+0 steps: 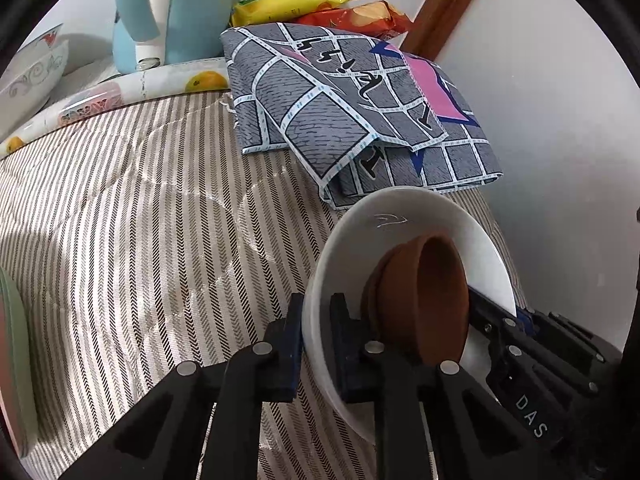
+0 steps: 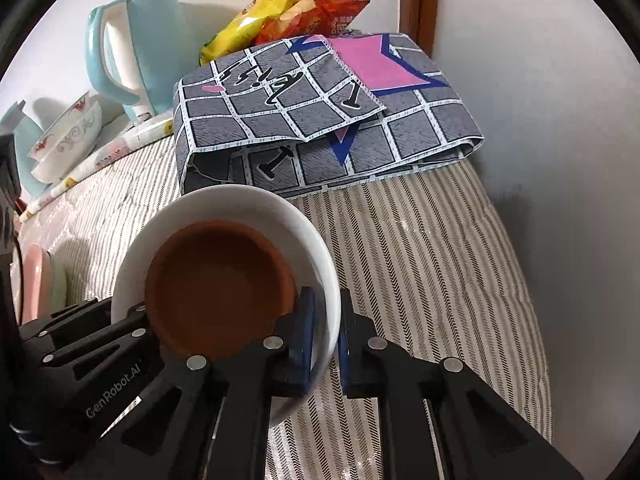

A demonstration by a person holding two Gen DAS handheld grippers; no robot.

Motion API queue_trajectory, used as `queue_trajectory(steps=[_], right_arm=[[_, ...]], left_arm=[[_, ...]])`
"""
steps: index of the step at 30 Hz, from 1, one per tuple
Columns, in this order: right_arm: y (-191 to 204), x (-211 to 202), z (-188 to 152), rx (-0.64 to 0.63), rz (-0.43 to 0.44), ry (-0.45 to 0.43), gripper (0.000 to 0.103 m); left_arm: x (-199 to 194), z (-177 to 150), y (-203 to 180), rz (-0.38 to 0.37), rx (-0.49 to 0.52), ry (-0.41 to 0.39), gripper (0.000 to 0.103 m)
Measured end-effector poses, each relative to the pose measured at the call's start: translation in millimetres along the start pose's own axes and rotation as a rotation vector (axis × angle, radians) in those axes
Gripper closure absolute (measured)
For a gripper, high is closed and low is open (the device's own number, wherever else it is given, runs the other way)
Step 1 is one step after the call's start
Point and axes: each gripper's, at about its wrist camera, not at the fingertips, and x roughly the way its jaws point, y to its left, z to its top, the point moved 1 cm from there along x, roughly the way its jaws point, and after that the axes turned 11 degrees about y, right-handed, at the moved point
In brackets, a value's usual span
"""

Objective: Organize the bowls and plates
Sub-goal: 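Close both grippers on the rim of the white bowl, then lift the white bowl with both grippers and carry it over the pink plate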

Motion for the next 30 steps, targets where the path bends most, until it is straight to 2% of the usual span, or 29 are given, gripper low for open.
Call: queue_trajectory(steps=[3,18,30], right_arm=[[-2,-1,-3,0.019,0.029,0.003,0.093],[7,-12,-22,0.031,0.044,-0.012,0.094],[16,-36,-35,0.022,0.049,-0.041,0.094]], left_arm=[[-7,-6,5,0.004,-0.007,-0.01,0.091],[-31,-28,14,0.017,-0.024,-0.03,0.091],[-58,-42,16,0.012,-0.034,-0.062,0.091]])
